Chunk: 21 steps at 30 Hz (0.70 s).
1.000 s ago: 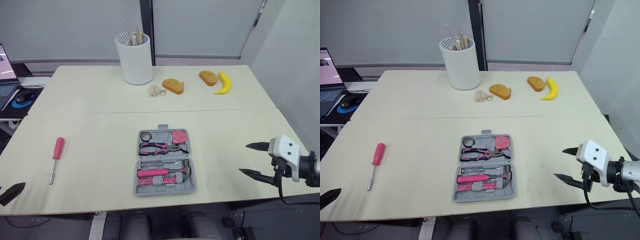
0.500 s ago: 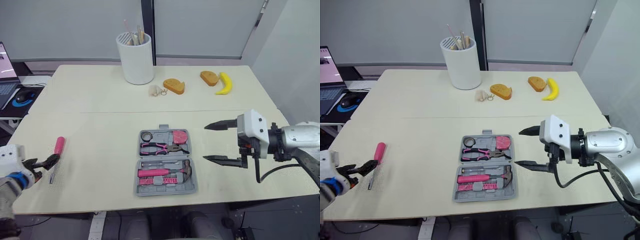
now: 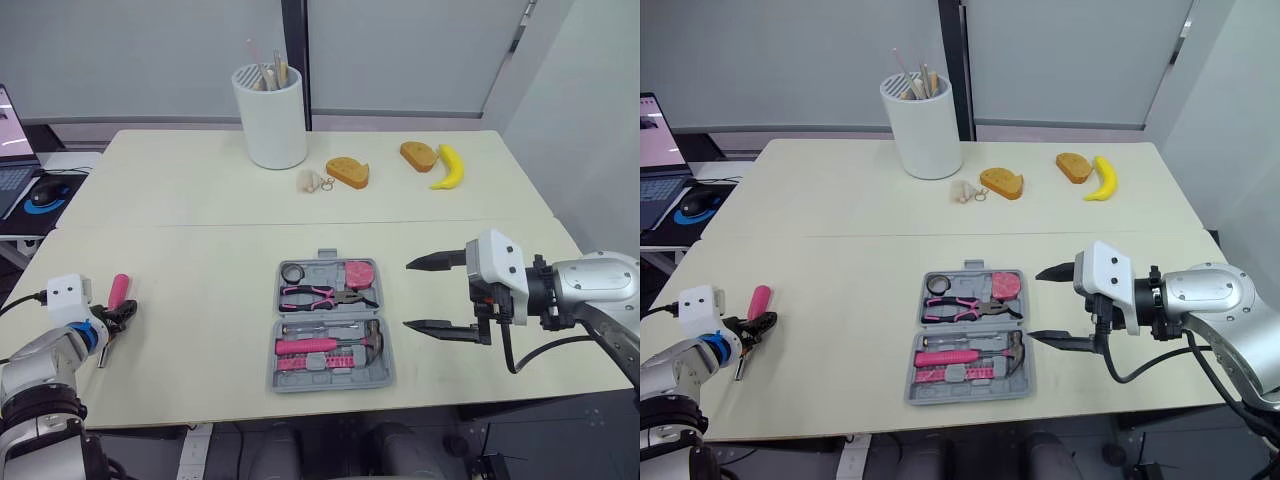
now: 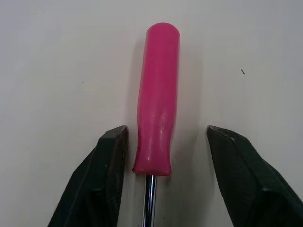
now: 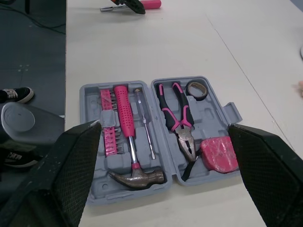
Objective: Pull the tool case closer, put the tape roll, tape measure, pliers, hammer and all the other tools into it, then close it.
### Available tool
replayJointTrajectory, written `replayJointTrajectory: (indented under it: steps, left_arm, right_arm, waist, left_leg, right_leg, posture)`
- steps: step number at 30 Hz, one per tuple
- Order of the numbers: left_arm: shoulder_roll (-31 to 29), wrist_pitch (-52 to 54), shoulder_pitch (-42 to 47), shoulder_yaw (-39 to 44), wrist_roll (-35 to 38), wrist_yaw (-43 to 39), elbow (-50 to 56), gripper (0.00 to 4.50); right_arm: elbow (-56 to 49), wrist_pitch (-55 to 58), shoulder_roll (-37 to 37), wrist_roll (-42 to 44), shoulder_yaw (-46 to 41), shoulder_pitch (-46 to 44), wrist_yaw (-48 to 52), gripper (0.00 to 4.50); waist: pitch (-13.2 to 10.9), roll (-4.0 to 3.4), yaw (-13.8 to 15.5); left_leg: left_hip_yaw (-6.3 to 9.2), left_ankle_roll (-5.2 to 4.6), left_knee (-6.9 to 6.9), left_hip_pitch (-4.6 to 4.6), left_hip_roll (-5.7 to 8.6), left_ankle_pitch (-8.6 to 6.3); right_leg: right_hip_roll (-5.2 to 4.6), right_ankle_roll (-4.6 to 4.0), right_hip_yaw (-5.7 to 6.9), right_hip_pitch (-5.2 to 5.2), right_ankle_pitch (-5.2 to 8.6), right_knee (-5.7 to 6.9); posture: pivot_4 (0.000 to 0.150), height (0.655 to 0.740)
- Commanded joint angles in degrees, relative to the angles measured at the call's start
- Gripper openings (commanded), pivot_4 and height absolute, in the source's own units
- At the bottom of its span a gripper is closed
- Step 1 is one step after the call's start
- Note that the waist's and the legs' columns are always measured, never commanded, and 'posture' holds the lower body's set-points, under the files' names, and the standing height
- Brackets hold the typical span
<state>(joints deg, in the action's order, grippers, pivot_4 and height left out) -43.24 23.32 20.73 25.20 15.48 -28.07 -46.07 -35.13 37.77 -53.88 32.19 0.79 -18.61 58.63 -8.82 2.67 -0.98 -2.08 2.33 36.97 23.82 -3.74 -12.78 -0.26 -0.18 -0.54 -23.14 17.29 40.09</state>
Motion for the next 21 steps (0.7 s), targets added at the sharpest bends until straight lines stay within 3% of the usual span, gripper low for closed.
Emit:
replayJointTrajectory:
  steps: [1,4,8,15,18,21]
  left_arm:
    - [0.7,-0.2,-0.2,-0.7,-0.1,-0.1,-0.2,1.43]
    - [1.3,0.6,-2.1,-0.8,0.4,-1.0,2.9,0.57]
    - [2.9,5.3,-7.0,0.3,3.2,-1.5,14.0,0.56]
    - [9.8,18.8,-23.3,1.1,10.3,2.5,48.4,0.56]
    - [16.5,24.9,-27.9,-2.2,12.1,8.8,63.8,0.56]
    - [21.1,28.2,-29.1,-5.3,11.5,13.5,70.7,0.56]
  right_arm:
    - [-1.7,-1.8,-1.1,-0.6,-1.9,0.9,0.1,4.50]
    - [-1.8,-2.5,-1.3,-0.9,-2.0,2.0,0.1,4.50]
    - [-1.8,-3.3,-1.5,-1.2,-2.1,2.9,0.2,4.50]
    - [-1.4,-4.7,-1.7,-1.8,-2.0,4.5,0.8,4.50]
    - [-0.3,-5.9,-1.6,-2.3,-0.9,4.0,1.9,4.50]
    - [0.7,-6.7,-1.5,-2.8,-0.1,3.1,2.7,4.50]
  waist:
    - [0.0,0.00,0.0]
    - [0.0,-0.01,0.1]
    - [0.0,-0.02,0.1]
    - [0.0,-0.01,0.0]
    - [0.0,-0.01,0.1]
    - [0.0,-0.01,0.4]
  left_leg:
    - [0.00,0.00,0.00,0.00,0.00,0.00]
    - [0.00,0.00,0.00,0.00,0.00,0.00]
    - [-0.01,0.00,0.00,-0.01,-0.04,0.00]
    - [-0.04,0.00,0.00,-0.03,-0.02,0.00]
    - [0.03,0.00,0.01,-0.02,-0.02,0.00]
    - [0.05,0.00,0.04,-0.04,0.04,0.00]
  right_leg:
    - [0.00,0.00,0.00,0.00,0.00,0.00]
    - [-0.01,0.00,0.00,0.01,0.00,0.00]
    - [-0.04,0.01,-0.03,0.01,0.00,0.01]
    - [-0.17,0.02,-0.08,0.04,0.00,0.00]
    - [-0.16,0.03,-0.02,0.06,0.00,0.00]
    - [-0.16,0.10,-0.06,0.13,-0.04,-0.01]
  posture:
    - [0.150,0.7337]
    - [0.150,0.7337]
    - [0.150,0.7337]
    - [0.150,0.7337]
    - [0.150,0.7337]
    - [0.150,0.7337]
